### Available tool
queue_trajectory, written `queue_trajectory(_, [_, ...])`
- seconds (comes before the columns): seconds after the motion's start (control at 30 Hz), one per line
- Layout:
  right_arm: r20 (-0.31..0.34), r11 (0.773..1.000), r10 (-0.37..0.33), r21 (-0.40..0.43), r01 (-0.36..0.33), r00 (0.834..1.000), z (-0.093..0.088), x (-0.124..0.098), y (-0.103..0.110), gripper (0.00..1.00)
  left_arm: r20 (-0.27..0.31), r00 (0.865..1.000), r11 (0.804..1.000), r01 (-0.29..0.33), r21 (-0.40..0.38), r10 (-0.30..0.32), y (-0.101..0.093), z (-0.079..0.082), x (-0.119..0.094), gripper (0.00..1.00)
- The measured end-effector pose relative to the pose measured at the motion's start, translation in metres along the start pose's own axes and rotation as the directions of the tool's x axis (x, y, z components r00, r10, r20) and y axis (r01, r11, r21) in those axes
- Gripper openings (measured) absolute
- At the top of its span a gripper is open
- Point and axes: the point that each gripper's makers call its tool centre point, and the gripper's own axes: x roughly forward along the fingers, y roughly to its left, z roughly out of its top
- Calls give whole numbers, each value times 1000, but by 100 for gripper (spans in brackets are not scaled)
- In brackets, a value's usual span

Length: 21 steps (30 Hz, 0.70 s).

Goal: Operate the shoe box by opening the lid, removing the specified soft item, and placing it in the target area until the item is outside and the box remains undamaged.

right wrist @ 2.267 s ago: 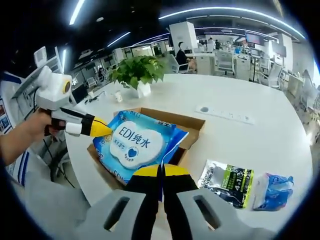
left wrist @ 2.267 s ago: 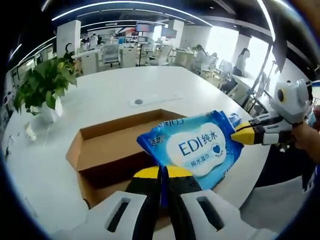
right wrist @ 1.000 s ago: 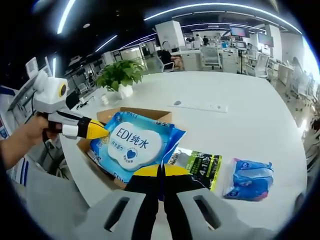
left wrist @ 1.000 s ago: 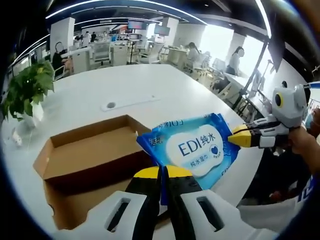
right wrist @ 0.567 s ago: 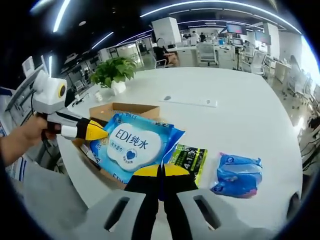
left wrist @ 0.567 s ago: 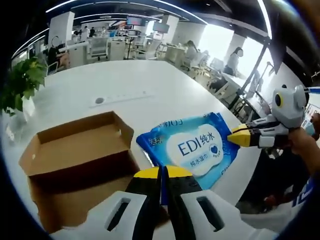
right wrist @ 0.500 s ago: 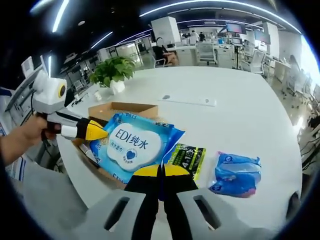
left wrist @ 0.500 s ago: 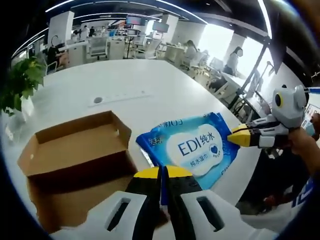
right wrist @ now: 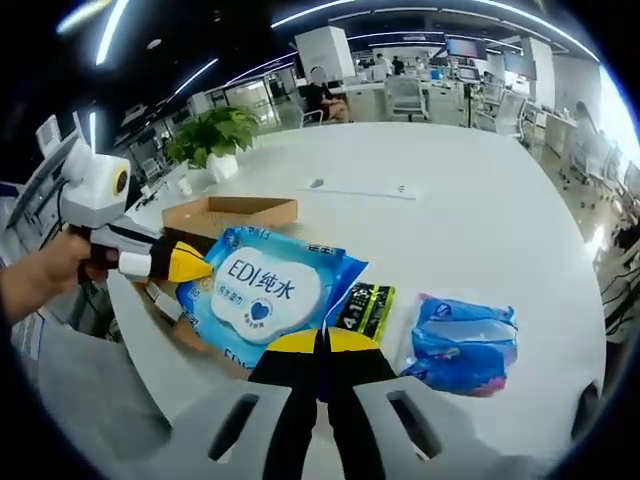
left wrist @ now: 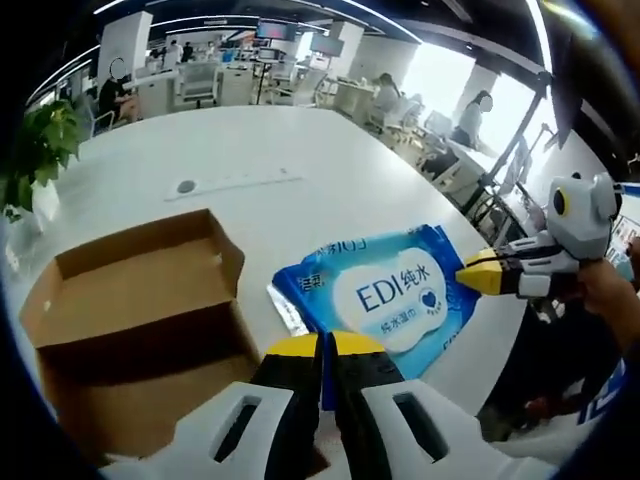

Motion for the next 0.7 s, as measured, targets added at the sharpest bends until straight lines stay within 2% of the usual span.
queue_trajectory(0.43, [-49, 1000, -30, -11, 29, 998, -11, 23, -29, 0, -59, 998, 1000, 2, 23, 0, 1, -4, 32, 0])
queue_trajectory(0.7, [-64, 998, -40, -42, 38, 997, -20, 32, -31, 0, -106, 994, 998, -1, 56, 7, 6, -9, 50, 0])
